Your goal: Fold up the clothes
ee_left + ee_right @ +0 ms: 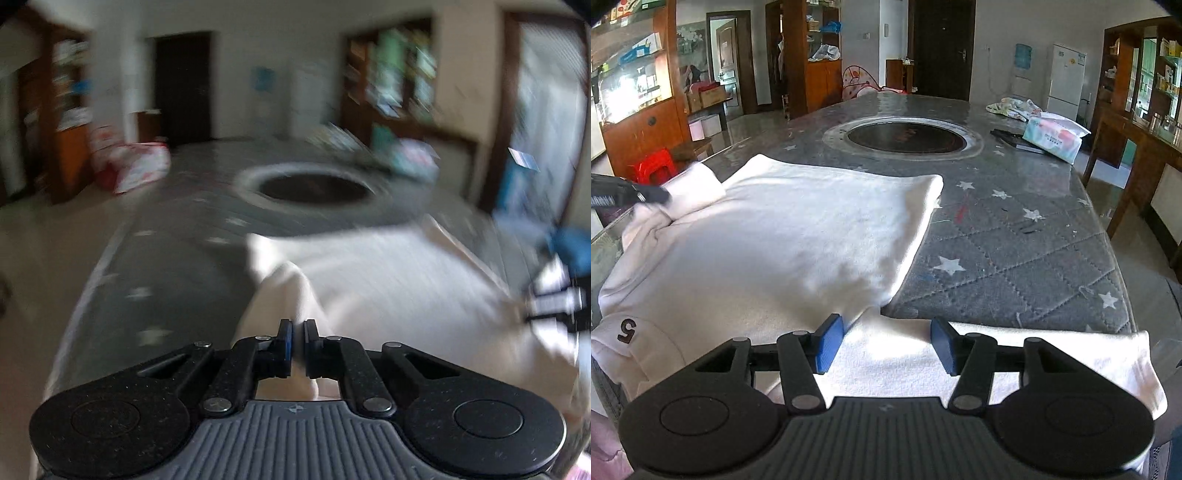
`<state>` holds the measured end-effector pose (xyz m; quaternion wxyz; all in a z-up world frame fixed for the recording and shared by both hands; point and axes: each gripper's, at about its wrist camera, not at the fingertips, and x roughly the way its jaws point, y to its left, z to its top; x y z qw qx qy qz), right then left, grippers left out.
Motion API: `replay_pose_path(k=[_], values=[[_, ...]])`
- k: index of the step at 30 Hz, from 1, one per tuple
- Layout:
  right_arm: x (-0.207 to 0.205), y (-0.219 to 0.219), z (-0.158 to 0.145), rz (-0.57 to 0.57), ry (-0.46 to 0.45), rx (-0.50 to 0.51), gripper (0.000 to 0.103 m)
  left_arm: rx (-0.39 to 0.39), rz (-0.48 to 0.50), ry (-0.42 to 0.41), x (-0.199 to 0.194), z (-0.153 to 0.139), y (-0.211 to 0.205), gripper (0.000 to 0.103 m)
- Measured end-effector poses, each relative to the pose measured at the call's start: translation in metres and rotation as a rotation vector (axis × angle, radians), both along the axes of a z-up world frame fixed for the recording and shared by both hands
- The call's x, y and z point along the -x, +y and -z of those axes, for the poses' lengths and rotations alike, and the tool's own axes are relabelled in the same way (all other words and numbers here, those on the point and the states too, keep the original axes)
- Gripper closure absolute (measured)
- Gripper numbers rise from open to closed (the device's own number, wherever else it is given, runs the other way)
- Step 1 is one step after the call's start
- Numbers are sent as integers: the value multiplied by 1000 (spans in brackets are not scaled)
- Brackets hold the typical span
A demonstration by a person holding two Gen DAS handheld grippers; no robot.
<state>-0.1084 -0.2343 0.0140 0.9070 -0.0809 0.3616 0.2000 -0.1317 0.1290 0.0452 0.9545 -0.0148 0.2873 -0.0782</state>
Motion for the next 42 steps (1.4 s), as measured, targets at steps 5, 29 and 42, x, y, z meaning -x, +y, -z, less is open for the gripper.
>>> replay_pose_path(k=[5,29,42], values=[[0,1,0,0,1,3,48,147,-316,-37,31,-1,67,96],[0,5,3,17,-4,3,42,-112,-191,93,13,17,43,60],[0,7,4,10,-7,10,40,161,-589,-33,82,8,149,98]])
